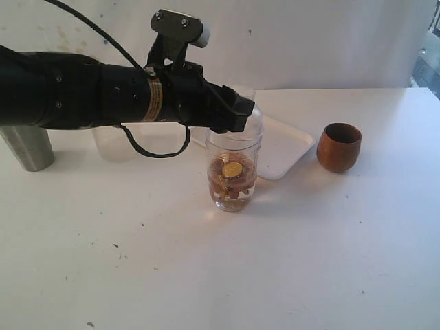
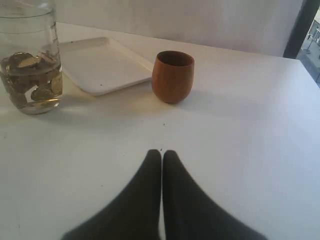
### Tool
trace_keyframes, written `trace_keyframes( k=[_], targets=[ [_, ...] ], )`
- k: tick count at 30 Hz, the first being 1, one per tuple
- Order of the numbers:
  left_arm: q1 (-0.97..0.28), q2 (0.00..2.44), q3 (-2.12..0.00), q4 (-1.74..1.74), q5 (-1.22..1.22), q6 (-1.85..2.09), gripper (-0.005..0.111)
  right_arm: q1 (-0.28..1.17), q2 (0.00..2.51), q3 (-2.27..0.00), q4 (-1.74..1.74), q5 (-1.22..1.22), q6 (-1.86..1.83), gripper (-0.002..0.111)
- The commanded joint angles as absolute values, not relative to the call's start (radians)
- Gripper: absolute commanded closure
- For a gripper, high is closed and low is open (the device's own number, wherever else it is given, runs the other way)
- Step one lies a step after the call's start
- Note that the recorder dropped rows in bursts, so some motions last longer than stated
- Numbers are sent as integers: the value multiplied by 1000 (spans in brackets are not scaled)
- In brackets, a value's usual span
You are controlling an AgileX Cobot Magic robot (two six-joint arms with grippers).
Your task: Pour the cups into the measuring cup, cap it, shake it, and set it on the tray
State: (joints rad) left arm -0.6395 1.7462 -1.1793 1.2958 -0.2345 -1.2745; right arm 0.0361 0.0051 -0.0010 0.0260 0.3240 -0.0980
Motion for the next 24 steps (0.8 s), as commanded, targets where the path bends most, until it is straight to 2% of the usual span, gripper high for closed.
trace_keyframes(
  k=[1,6,22,23,24],
  targets=[
    [-641,1733,-1177,1302,-246,-1281,44,39,0,0,29,315,-98,107],
    [-641,1733,-1177,1302,-254,-1281,37,39,0,0,29,315,-98,107],
    [-641,1628,-1177,1302,-221,-1162,37,39,0,0,29,315,-98,107],
    [-641,1618,-1177,1302,-221,-1161,39,39,0,0,29,315,-98,107],
    [-641,1616,-1177,1302,-227,-1142,50,39,0,0,29,315,-98,107]
  ],
)
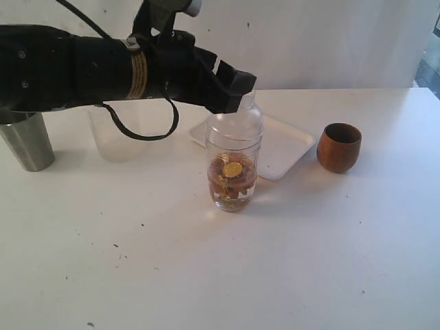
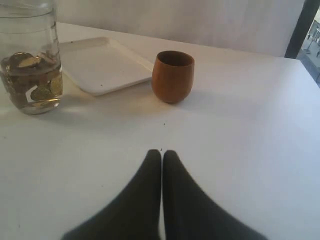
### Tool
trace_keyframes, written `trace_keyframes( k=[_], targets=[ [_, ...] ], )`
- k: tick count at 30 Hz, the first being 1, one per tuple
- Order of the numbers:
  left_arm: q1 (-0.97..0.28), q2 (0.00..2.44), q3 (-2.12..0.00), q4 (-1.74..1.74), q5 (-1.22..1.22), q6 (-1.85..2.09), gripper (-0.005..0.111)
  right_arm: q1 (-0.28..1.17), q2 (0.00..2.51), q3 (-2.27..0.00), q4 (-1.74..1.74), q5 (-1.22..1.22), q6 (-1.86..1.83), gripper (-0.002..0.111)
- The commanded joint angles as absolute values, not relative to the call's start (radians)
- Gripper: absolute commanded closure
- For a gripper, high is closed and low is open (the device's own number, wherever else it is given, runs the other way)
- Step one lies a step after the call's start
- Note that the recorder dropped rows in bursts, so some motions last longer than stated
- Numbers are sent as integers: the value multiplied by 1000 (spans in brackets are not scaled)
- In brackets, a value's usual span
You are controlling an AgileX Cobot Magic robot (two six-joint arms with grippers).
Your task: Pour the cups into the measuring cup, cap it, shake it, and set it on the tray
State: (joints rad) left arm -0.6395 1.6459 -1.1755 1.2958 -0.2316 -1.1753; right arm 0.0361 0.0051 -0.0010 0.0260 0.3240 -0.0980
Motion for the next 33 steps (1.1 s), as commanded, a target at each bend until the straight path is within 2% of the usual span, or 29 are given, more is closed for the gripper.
trace_keyframes(
  k=[1,2,4,5,9,18,33],
  targets=[
    [-641,1616,-1177,1302,-230,-1142,60,39,0,0,29,315,-98,107],
    [-641,1618,-1182,1302,-230,-1142,76,39,0,0,29,315,-98,107],
    [-641,1629,-1199,1302,-224,-1142,103,39,0,0,29,315,-98,107],
    [-641,1636,-1216,1302,-224,-1137,106,39,0,0,29,315,-98,107],
    [-641,1672,-1283,1302,-270,-1137,107,39,0,0,29,315,-98,107],
    [-641,1752,-1287,1397,-268,-1158,107,39,0,0,29,315,-98,107],
    [-641,1752,-1209,1450,-265,-1159,107,39,0,0,29,315,-98,107]
  ],
)
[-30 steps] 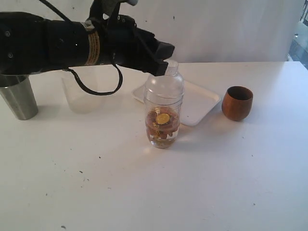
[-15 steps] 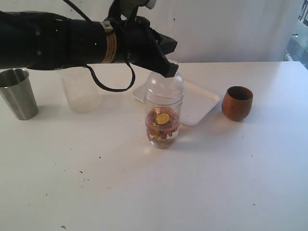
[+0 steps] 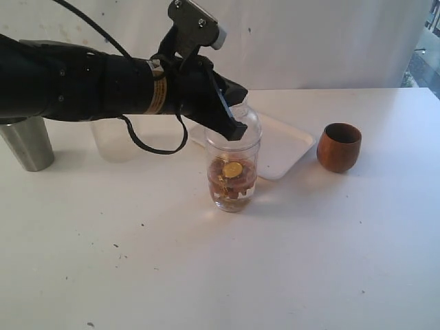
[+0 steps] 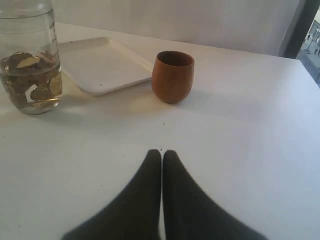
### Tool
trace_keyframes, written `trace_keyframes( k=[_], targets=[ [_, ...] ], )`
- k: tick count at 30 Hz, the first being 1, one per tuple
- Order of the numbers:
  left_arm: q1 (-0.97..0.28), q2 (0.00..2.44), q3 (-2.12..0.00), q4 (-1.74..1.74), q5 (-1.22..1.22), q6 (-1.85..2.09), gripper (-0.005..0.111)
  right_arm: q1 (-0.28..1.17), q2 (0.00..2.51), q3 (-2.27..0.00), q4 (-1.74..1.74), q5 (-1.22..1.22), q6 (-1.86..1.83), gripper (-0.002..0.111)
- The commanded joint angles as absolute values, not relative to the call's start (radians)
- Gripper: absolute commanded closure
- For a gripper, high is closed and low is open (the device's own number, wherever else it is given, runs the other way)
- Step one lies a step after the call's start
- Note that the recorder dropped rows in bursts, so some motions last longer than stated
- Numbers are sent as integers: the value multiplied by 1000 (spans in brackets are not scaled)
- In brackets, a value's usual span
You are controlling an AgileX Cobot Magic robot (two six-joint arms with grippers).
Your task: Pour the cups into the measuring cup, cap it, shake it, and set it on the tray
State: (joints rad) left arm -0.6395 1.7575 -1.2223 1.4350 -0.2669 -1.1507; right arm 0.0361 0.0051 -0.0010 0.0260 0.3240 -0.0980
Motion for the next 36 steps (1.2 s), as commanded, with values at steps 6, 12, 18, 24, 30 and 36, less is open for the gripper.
trace_keyframes(
  k=[6,12,18,24,30,36],
  targets=[
    [-641,1750,-1209,1450,-280,-1159,107,39,0,0,29,315,-98,107],
    [-641,1759,-1209,1451,-291,-1171,107,39,0,0,29,315,-98,107],
    [-641,1785,-1209,1451,-280,-1171,107,39,0,0,29,315,-98,107],
    [-641,1804,-1209,1451,-293,-1177,107,39,0,0,29,315,-98,107],
    [-641,1804,-1209,1451,-292,-1177,107,39,0,0,29,315,-98,107],
    [-641,1762,-1251,1437,-301,-1176,107,39,0,0,29,315,-98,107]
  ],
)
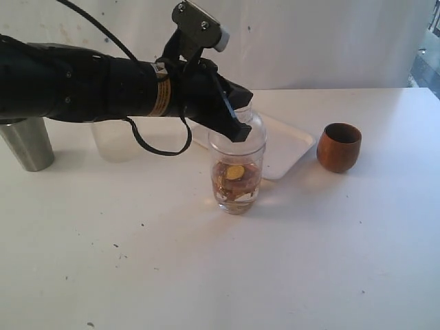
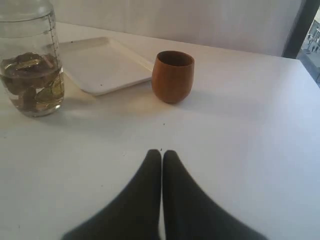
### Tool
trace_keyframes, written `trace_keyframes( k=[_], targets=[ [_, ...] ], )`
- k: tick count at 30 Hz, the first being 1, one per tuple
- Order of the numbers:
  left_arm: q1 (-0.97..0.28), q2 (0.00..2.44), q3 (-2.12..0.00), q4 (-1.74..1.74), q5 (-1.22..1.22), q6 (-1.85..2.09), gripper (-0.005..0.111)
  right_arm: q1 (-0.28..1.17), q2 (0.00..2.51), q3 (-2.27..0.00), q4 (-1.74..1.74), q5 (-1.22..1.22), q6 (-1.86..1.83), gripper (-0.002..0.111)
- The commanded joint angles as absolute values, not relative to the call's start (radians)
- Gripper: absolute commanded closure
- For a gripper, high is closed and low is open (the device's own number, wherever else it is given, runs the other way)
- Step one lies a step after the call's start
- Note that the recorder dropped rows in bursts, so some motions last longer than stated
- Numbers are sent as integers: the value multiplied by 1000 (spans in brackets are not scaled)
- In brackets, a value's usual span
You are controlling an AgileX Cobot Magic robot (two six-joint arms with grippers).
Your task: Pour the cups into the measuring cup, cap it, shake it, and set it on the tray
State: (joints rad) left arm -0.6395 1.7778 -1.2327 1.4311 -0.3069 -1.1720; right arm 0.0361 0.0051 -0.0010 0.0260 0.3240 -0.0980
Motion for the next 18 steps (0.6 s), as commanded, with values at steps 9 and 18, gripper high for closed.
trace_keyframes(
  k=[9,18],
  targets=[
    [-641,1779,-1246,1443,-337,-1203,107,39,0,0,29,315,-98,107],
    [-641,1770,-1224,1445,-317,-1196,107,39,0,0,32,314,-98,107]
  ],
)
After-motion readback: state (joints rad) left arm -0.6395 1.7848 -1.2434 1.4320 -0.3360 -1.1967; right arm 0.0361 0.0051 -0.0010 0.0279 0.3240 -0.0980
